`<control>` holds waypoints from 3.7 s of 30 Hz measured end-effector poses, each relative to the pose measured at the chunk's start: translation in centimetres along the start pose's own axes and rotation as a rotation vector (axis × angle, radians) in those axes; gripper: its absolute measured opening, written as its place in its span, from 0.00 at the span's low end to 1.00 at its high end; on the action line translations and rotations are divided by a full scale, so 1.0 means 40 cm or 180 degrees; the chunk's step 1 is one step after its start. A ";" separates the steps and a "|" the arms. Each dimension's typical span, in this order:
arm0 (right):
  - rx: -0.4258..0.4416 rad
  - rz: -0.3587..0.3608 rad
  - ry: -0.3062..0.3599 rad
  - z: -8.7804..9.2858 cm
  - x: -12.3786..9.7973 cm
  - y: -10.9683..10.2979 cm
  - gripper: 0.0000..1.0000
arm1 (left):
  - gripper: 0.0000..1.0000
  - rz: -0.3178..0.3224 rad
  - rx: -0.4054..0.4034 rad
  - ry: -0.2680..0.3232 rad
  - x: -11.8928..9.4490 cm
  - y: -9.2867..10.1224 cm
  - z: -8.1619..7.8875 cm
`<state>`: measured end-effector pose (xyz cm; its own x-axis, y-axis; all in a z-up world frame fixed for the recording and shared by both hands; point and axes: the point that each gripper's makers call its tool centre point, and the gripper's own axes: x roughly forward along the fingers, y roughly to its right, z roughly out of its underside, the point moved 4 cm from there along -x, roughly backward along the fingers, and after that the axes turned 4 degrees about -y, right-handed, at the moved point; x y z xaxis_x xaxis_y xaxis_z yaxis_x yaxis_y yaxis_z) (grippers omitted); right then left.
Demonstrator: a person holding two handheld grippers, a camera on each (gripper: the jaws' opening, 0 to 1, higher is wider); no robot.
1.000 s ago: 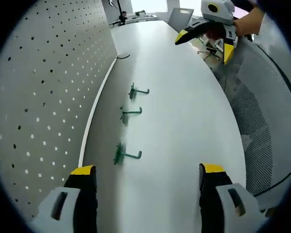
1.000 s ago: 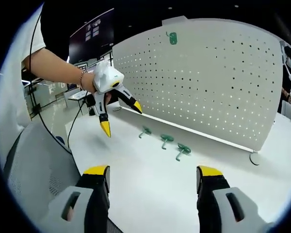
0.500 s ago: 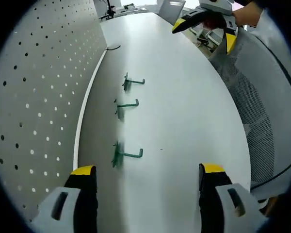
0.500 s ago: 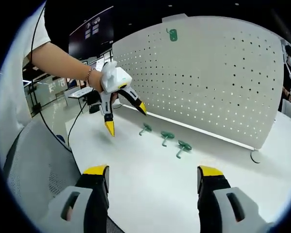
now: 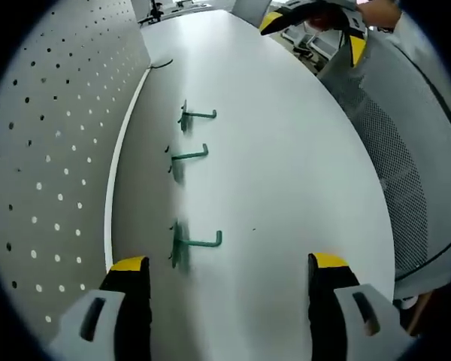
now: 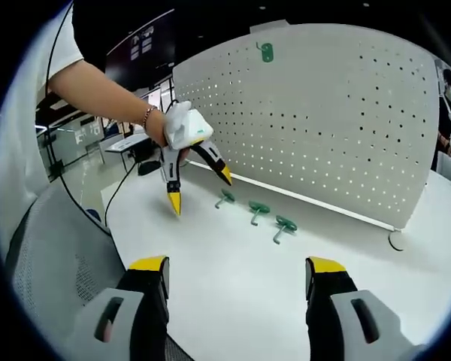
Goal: Insert the hook assembly into the mounting plate slot until the hook locks in place.
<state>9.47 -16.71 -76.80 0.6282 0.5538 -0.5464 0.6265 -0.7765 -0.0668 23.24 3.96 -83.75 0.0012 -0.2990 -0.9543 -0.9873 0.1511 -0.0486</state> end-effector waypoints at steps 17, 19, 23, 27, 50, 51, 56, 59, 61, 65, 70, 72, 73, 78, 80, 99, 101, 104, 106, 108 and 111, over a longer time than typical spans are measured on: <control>0.0062 0.0015 0.0010 0.001 -0.003 0.005 0.70 | 0.85 0.0196 0.0132 -0.0163 0.030 -0.010 0.011; 0.0071 0.0018 0.0009 0.001 -0.003 0.005 0.70 | 0.85 0.0200 0.0109 -0.0142 0.031 -0.014 0.008; 0.0083 0.0038 0.0008 0.002 -0.003 0.009 0.70 | 0.87 0.0185 0.0088 -0.0095 0.035 -0.016 0.005; 0.0096 0.0040 0.0010 0.001 -0.003 0.010 0.70 | 0.87 0.0182 0.0086 -0.0094 0.035 -0.016 0.004; 0.0071 0.0072 0.0011 -0.002 -0.007 0.013 0.65 | 0.55 0.0151 0.0013 0.0063 0.017 -0.040 0.017; 0.0095 0.0080 0.0028 -0.003 -0.009 0.016 0.65 | 0.52 0.0129 -0.0063 0.0113 0.016 -0.046 0.017; 0.0121 0.0101 0.0039 -0.003 -0.010 0.019 0.65 | 0.44 0.0083 -0.0174 0.0170 0.016 -0.054 0.018; 0.0128 0.0099 0.0036 -0.003 -0.011 0.019 0.65 | 0.43 0.0071 -0.0203 0.0168 0.017 -0.056 0.018; 0.0130 0.0100 0.0036 -0.002 -0.010 0.020 0.65 | 0.41 0.0051 -0.0268 0.0180 0.017 -0.060 0.018; 0.0136 0.0108 0.0040 -0.003 -0.011 0.020 0.64 | 0.37 0.0020 -0.0330 0.0187 0.016 -0.066 0.017; 0.0144 0.0118 0.0038 -0.003 -0.011 0.022 0.64 | 0.32 -0.0002 -0.0388 0.0179 0.015 -0.073 0.016; 0.0146 0.0109 0.0038 -0.003 -0.010 0.021 0.63 | 0.31 -0.0006 -0.0389 0.0178 0.015 -0.075 0.017; 0.0139 0.0111 0.0036 -0.003 -0.010 0.021 0.63 | 0.31 -0.0004 -0.0386 0.0180 0.015 -0.074 0.016; 0.0178 0.0109 0.0054 -0.004 -0.012 0.023 0.63 | 0.28 -0.0012 -0.0381 0.0181 0.015 -0.076 0.015; 0.0181 0.0111 0.0054 -0.003 -0.011 0.024 0.63 | 0.25 -0.0018 -0.0390 0.0180 0.016 -0.076 0.013; 0.0162 0.0132 0.0060 -0.003 -0.013 0.025 0.63 | 0.12 -0.0163 -0.0523 0.0120 0.020 -0.087 0.004; 0.0171 0.0133 0.0064 -0.003 -0.012 0.026 0.63 | 0.11 -0.0182 -0.0591 0.0128 0.021 -0.089 0.003; 0.0167 0.0136 0.0062 -0.003 -0.013 0.026 0.63 | 0.09 -0.0220 -0.0576 0.0125 0.021 -0.092 0.004; 0.0167 0.0137 0.0060 -0.003 -0.013 0.026 0.63 | 0.07 -0.0252 -0.0546 0.0103 0.021 -0.092 0.003; 0.0171 0.0137 0.0063 -0.003 -0.013 0.026 0.63 | 0.06 -0.0277 -0.0528 0.0081 0.022 -0.096 0.003; 0.0169 0.0137 0.0062 -0.003 -0.013 0.027 0.63 | 0.05 -0.0286 -0.0540 0.0060 0.022 -0.097 0.003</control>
<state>9.87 -17.80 -76.49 0.6631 0.5250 -0.5336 0.5737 -0.8143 -0.0882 27.10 3.21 -84.43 0.0892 -0.3219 -0.9426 -0.9960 -0.0377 -0.0814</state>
